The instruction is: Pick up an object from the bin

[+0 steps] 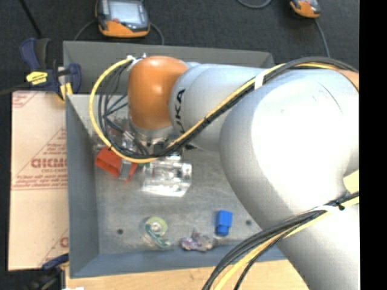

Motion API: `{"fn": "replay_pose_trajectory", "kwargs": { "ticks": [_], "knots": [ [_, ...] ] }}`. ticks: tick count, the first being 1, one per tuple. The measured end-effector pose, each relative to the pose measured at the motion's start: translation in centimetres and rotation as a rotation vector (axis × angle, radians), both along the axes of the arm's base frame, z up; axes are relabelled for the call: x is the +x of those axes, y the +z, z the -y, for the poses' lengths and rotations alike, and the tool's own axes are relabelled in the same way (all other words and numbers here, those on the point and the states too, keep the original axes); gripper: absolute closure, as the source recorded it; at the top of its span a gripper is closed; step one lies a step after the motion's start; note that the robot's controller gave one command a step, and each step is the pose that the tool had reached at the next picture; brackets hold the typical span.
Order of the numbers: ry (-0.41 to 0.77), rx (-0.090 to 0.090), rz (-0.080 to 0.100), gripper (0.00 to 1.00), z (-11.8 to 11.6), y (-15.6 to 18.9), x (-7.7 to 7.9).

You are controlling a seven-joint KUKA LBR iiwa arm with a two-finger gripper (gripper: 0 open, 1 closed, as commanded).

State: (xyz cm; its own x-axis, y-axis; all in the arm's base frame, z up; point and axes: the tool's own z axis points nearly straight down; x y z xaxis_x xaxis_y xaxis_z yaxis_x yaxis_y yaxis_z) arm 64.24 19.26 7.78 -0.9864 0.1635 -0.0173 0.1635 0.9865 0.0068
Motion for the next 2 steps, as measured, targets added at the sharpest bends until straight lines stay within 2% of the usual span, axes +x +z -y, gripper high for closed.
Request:
{"fn": "replay_pose_trajectory", "kwargs": {
  "ticks": [1,2],
  "knots": [
    [0.006,-0.003,-0.010,1.00,-0.7,2.7,0.6],
    [-0.170,0.000,-0.016,1.00,-0.9,6.6,-1.3]
  ]
}}
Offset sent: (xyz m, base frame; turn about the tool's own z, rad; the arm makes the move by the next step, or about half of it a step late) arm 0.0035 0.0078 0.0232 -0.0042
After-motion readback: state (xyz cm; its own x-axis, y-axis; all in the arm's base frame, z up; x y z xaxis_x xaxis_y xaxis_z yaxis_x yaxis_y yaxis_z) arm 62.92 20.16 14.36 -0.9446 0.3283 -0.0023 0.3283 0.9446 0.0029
